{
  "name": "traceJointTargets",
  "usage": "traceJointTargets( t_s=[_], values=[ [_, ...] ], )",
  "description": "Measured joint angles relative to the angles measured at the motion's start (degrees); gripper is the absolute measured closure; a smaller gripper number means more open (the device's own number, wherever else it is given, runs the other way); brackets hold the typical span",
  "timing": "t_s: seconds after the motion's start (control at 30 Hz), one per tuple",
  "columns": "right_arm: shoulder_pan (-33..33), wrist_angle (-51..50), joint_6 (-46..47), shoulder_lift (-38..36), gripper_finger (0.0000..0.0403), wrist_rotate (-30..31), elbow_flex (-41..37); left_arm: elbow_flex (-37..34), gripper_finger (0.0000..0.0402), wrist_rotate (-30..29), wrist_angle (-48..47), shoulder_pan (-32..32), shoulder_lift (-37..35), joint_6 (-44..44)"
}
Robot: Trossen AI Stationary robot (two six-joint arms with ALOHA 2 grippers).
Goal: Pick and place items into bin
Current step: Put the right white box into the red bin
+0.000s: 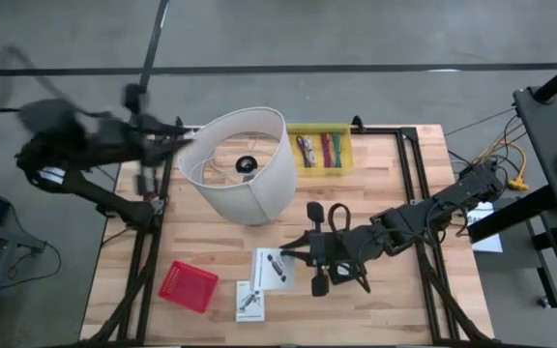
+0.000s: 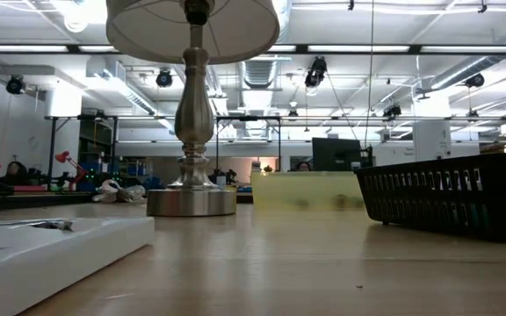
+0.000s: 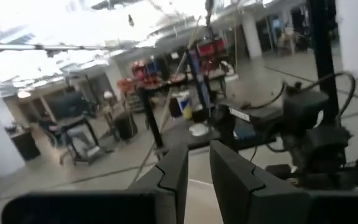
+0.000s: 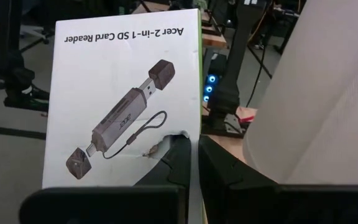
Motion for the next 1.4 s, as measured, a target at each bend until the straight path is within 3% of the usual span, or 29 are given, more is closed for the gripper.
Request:
traceJointTargets(
  t_s=[0.1, 0.3, 0.57, 0.7, 0.87, 1.13, 1.4],
  values=[
    [0.0, 0.0, 0.1, 0.0, 0.0394, 0.1, 0.0, 1.0, 0.035, -8.3, -2.1, -5.8, -1.3, 0.6],
    [0.0, -1.8, 2.0, 0.0, 0.0394, 0.2, 0.0, 0.9, 0.035, -16.0, -4.6, -19.0, -0.6, -2.6],
    [0.5, -1.5, 3.1, -0.2, 0.0394, 4.1, 0.0, 0.9, 0.035, -44.2, -7.5, -37.8, 7.7, -3.8],
    [0.9, -1.1, 3.1, -0.7, 0.0394, 5.8, 0.0, 0.7, 0.035, -54.4, -5.4, -46.4, 12.9, -5.0],
    [2.0, -1.1, 1.9, -0.8, 0.0394, 7.0, 0.0, 1.0, 0.035, -69.0, -0.2, -52.1, 17.9, -5.3],
    [4.2, -1.1, -1.6, -0.8, 0.0394, 7.0, 0.0, 0.8, 0.035, -70.4, 8.1, -55.1, 23.5, -6.0],
    [5.2, -1.2, -3.5, -0.7, 0.0394, 7.2, 0.0, 0.7, 0.035, -69.7, 8.2, -55.4, 28.0, -20.8]
  ],
)
